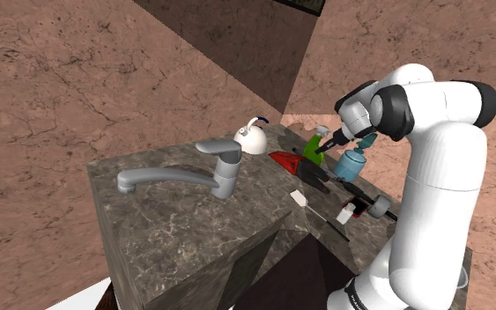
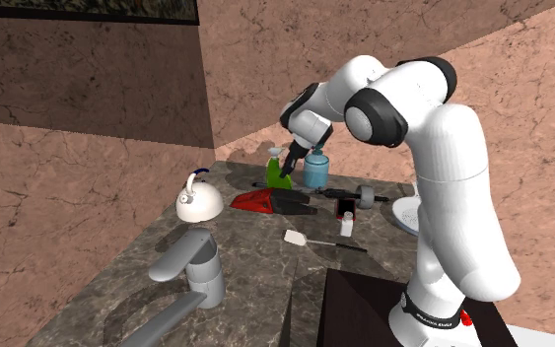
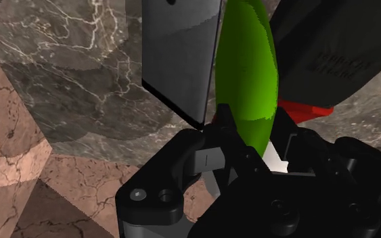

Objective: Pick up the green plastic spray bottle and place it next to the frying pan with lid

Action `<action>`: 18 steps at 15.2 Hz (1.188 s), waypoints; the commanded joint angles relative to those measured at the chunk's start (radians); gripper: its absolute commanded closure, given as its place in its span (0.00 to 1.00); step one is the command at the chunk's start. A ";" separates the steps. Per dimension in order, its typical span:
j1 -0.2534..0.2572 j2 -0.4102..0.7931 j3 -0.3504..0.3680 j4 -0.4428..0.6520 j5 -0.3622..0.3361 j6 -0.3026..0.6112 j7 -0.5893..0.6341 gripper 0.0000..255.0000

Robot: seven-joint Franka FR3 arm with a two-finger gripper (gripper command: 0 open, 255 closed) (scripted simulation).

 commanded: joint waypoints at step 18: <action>0.153 -0.174 -0.169 0.063 -0.278 -0.078 0.228 1.00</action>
